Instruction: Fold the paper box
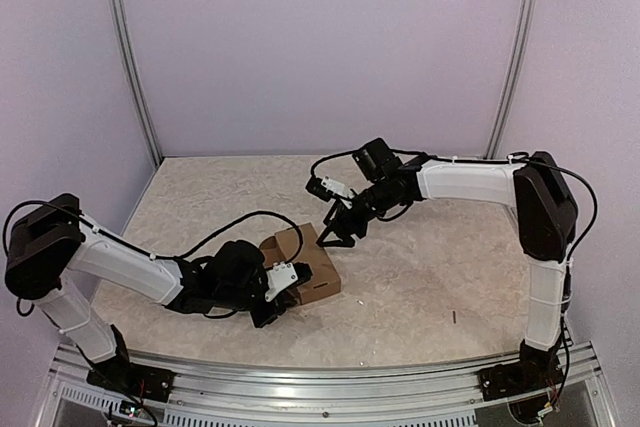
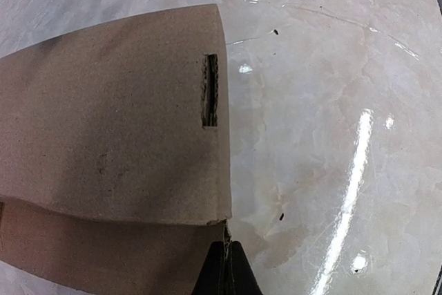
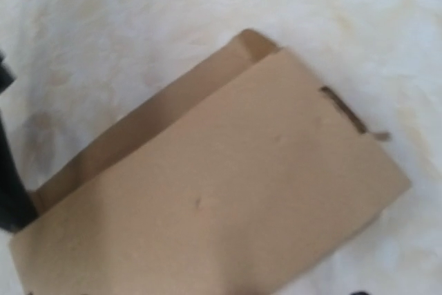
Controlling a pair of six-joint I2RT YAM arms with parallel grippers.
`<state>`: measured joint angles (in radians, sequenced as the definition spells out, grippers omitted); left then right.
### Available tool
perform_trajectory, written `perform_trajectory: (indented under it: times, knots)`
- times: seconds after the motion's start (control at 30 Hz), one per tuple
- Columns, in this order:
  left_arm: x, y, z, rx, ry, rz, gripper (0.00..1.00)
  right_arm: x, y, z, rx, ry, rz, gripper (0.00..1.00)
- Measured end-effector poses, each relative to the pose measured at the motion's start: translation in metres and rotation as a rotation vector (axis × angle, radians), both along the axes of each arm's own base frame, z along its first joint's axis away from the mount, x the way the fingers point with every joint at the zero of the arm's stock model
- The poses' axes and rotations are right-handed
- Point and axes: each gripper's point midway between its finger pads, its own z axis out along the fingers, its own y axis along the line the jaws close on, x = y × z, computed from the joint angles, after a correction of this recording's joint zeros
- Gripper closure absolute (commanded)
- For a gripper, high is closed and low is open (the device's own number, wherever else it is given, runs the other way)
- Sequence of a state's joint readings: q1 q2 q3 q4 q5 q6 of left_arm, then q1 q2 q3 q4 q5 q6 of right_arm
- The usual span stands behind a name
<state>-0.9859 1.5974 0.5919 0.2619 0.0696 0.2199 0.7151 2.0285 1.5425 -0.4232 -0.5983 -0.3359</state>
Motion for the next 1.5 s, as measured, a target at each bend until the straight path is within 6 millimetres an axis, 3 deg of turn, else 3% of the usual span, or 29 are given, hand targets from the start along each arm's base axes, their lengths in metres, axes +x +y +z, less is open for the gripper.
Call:
perform_trajectory:
  times: [0.13,0.4,1.5]
  knots:
    - [0.001,-0.007,0.001,0.0,-0.006,0.001,1.0,0.003,-0.002,-0.005,-0.026,0.058,-0.064,0.2]
    - [0.003,-0.012,0.0,0.014,-0.025,0.018,1.0,-0.003,0.003,-0.062,-0.086,0.278,-0.105,0.26]
    - [0.014,-0.033,0.005,0.175,-0.003,0.103,1.0,-0.004,0.01,-0.062,-0.052,0.325,-0.145,0.3]
